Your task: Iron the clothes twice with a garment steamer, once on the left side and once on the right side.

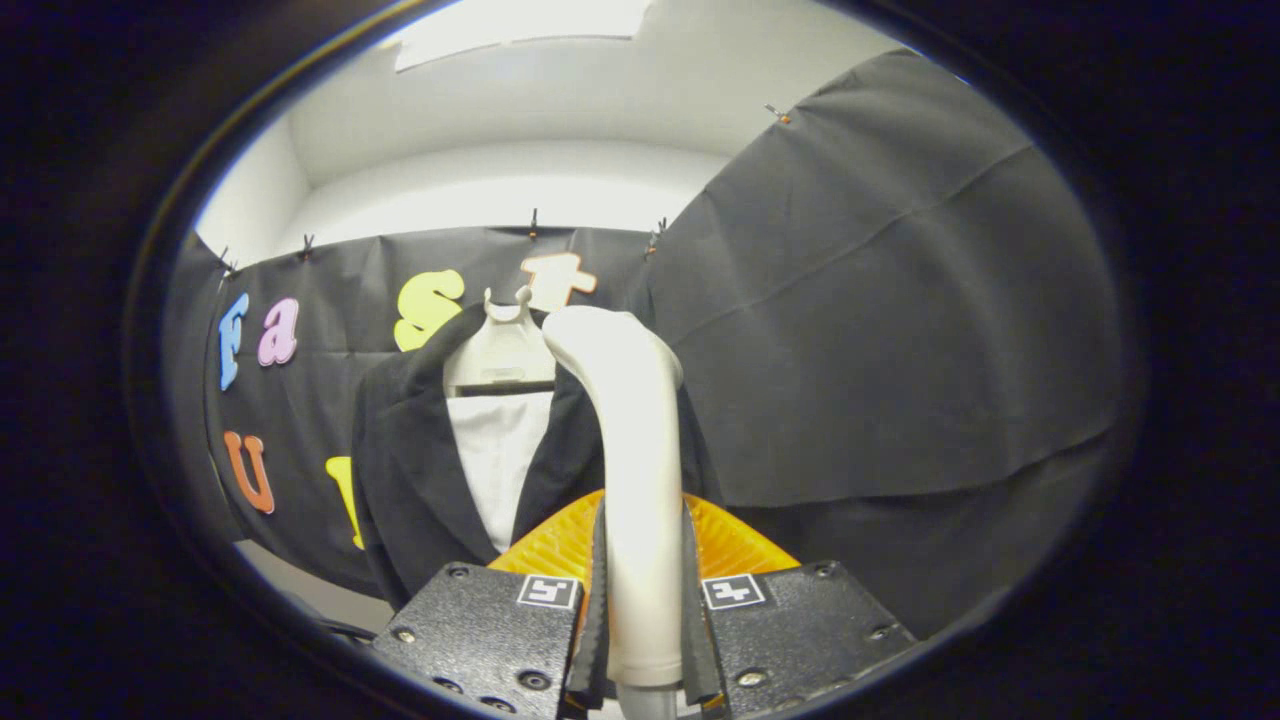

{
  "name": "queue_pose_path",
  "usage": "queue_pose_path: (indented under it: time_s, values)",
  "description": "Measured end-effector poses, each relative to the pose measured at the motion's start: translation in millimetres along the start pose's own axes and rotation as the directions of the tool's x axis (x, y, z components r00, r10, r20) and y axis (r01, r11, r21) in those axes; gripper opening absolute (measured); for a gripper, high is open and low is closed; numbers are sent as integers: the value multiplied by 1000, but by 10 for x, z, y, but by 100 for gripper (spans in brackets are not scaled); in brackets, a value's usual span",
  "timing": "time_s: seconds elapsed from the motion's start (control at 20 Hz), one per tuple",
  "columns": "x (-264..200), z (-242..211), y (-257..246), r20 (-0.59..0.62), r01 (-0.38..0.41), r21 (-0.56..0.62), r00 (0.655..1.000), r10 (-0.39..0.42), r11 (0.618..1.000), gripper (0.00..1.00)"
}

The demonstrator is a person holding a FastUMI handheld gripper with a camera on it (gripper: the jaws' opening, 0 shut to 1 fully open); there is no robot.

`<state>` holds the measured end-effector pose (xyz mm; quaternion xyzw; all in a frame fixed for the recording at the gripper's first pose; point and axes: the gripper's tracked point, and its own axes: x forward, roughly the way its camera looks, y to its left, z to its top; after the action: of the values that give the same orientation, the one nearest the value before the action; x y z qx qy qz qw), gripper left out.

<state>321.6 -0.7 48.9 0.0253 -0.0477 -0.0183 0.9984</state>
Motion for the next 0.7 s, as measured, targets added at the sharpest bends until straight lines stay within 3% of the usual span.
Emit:
queue_pose_path:
  time_s: [0.4, 0.7]
  values:
    - [781, 108, 88, 0, -2, -53, 1000, 2, 999, 32]
    - [917, 5, 140, -3, 35, -87, 999, -36, 996, 32]
